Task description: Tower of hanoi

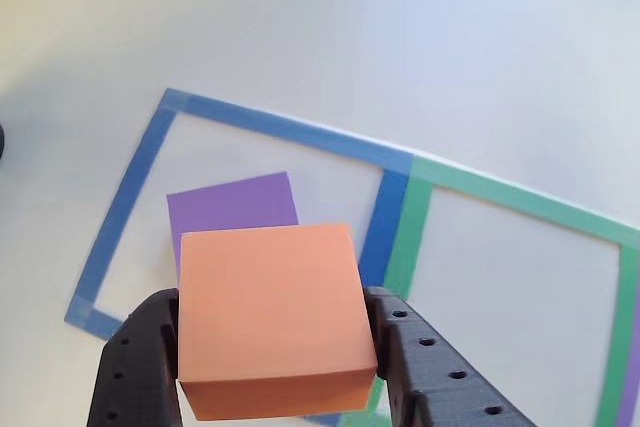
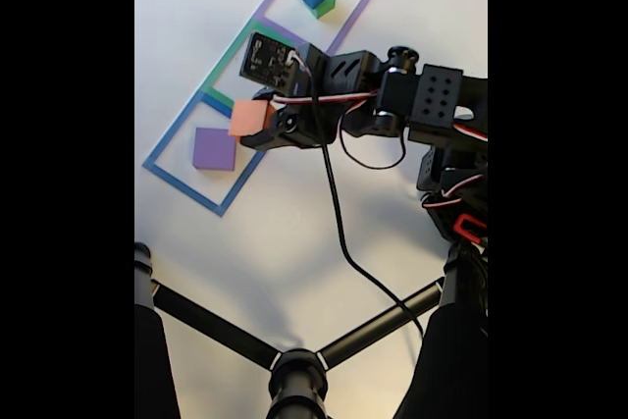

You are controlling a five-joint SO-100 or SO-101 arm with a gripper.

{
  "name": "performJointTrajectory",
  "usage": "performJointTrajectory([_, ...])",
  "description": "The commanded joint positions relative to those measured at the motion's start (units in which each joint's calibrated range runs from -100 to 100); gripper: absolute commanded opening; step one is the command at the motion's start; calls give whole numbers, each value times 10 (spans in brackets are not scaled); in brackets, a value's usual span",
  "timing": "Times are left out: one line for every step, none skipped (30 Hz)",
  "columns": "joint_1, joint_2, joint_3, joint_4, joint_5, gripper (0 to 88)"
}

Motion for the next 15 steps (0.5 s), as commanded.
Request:
performJointTrajectory([-29,34,54,-184,8,110])
performJointTrajectory([-33,47,71,-223,8,111])
performJointTrajectory([-37,61,84,-256,8,111])
performJointTrajectory([-40,76,94,-289,8,111])
performJointTrajectory([-44,92,102,-320,8,111])
performJointTrajectory([-47,110,110,-351,8,111])
performJointTrajectory([-49,128,114,-379,8,111])
performJointTrajectory([-51,147,118,-411,8,111])
performJointTrajectory([-52,168,121,-439,8,111])
performJointTrajectory([-52,186,121,-461,8,111])
performJointTrajectory([-53,205,122,-489,8,111])
performJointTrajectory([-54,220,122,-507,8,111])
performJointTrajectory([-55,237,122,-528,8,112])
performJointTrajectory([-55,251,122,-545,8,112])
performJointTrajectory([-56,265,120,-557,8,112])
